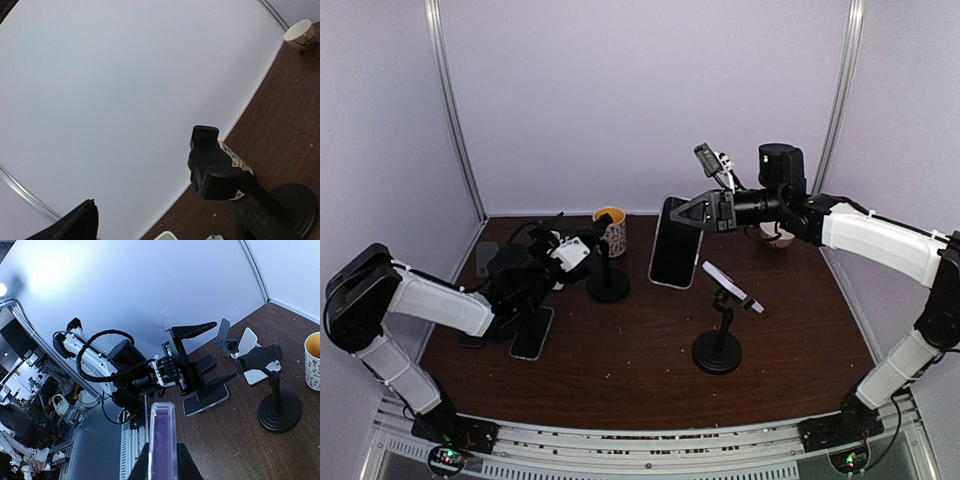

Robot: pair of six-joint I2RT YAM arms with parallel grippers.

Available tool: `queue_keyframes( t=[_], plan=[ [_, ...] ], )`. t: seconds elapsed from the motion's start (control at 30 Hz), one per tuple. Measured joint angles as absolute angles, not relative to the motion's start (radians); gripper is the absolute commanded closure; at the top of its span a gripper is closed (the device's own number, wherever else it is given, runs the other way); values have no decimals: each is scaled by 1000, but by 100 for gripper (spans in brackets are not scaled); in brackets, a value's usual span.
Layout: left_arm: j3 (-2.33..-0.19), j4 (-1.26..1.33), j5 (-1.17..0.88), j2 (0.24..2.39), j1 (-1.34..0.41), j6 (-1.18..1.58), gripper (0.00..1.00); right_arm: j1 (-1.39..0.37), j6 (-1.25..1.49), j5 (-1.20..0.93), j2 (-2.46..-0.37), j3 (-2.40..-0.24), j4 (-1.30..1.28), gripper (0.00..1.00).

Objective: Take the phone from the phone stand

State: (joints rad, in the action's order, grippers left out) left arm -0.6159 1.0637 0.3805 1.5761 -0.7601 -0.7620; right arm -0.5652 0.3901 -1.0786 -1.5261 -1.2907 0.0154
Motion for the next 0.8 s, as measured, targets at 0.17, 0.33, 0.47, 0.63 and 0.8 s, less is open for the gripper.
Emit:
queue_keyframes(
  t=[0.17,0.33,0.47,0.63,0.8],
  plan=[
    [-573,982,387,1465,-789,-686,2,-565,390,-1061,-1526,-1291,9,100],
    [-588,720,424,1325,-850,-485,2,-565,390,-1025,-1527,-1292,-21,100],
    [-644,465,417,1193,-852,-279,2,-565,394,-966,-1527,-1292,-43,100],
    [-716,237,343,1059,-851,-75,2,-580,443,-865,-1527,-1292,-41,100],
    [-844,9,254,1036,-851,84,2,-631,472,-777,-1527,-1292,-42,100]
  ],
)
